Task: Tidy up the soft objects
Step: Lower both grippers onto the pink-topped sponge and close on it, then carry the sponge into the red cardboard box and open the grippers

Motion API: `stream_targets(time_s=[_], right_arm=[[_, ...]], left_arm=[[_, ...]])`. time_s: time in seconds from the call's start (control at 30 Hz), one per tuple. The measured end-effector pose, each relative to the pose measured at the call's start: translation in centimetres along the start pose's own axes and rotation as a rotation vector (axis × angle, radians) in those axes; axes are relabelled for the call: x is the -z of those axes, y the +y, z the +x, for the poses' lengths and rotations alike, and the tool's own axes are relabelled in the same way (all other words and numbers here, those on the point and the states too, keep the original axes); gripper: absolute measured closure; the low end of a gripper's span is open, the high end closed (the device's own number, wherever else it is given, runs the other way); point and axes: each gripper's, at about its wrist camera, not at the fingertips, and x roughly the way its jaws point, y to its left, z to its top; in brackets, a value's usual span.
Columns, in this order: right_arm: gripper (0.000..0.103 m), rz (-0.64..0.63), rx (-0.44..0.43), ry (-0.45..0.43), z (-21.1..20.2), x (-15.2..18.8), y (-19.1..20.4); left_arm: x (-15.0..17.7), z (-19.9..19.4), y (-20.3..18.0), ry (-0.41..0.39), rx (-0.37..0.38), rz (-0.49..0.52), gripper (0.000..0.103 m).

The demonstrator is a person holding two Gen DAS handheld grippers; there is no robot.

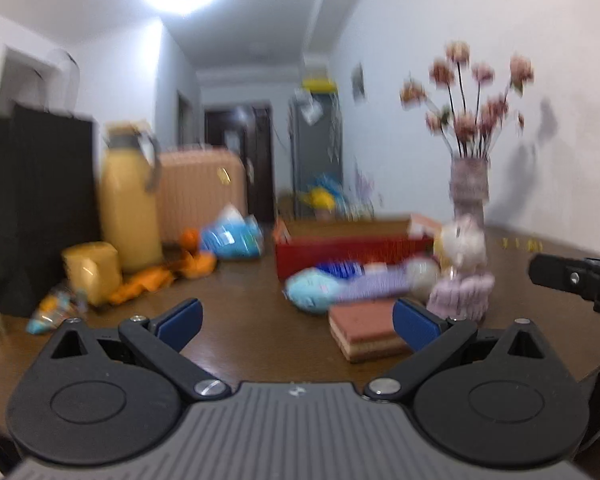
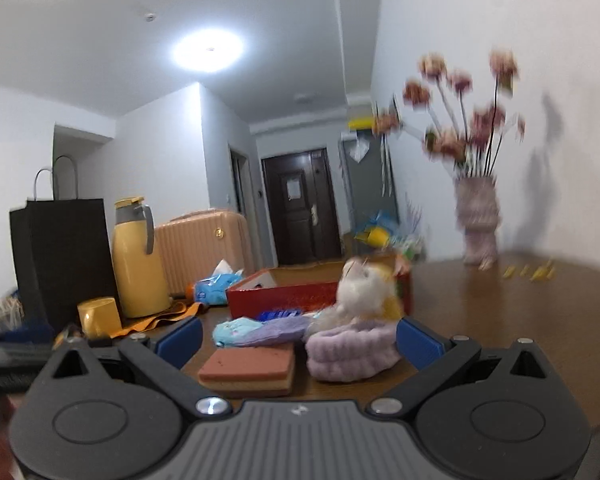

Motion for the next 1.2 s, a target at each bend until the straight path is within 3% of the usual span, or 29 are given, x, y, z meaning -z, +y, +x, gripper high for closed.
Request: stream_targets(time_s=[0.07, 0.17, 0.23, 0.27, 0.4, 0.43, 0.53, 0.63, 0.9, 1.1, 1.17, 1.2], right_arm=[[0.000, 0.004, -0.036, 0.137, 3.3, -0.6, -0.4], [0.000, -0.048, -0.078, 0.194, 6.6, -0.9, -0.1], [0.006, -0.023, -0.091, 0.245, 8.9, -1.1, -0.4], [0.015, -0.001, -0.095, 0.287, 10.1, -1.2, -0.6], [0.057, 0.116, -0.133, 0.391, 14.0, -0.7, -1.4], [0.057, 0.139, -0.140, 0.402, 14.7, -0.6, -1.6], [0.062, 0.169, -0.152, 0.422, 16.4, -0.2, -1.8], [0.074, 0.196, -0.173, 0.447, 17.1, 0.3, -1.6], [0.076, 0.207, -0.186, 0.482, 11.7, 0.9, -1.0], [0.074, 0.225, -0.152, 0.465, 10.6, 0.8, -1.9], [0.074, 0.245, -0.175, 0.467, 10.9, 1.0, -2.0], [0.074, 0.257, -0.180, 0.474, 11.1, 1.1, -1.9]], left_arm=[[-0.2, 2.4, 0.4, 0.035, 0.054, -0.044, 0.000], [-0.5, 5.6, 0.6, 0.095, 0.081, -0.059, 0.000], [-0.7, 7.2, 0.6, 0.117, 0.090, -0.055, 0.000], [-0.8, 8.0, 0.6, 0.130, 0.096, -0.063, 0.001], [-1.1, 10.7, 1.0, 0.188, 0.155, -0.134, 0.037], [-1.1, 11.5, 1.2, 0.216, 0.168, -0.163, 0.045], [-1.2, 13.8, 1.9, 0.303, 0.228, -0.253, 0.052], [-0.7, 14.7, 1.8, 0.359, 0.263, -0.267, 0.068], [0.3, 10.0, 2.6, 0.416, 0.333, -0.343, 0.068], [0.6, 9.4, 2.9, 0.404, 0.312, -0.338, 0.056], [0.5, 9.5, 2.8, 0.407, 0.325, -0.344, 0.056], [0.6, 9.5, 2.7, 0.408, 0.334, -0.344, 0.064]])
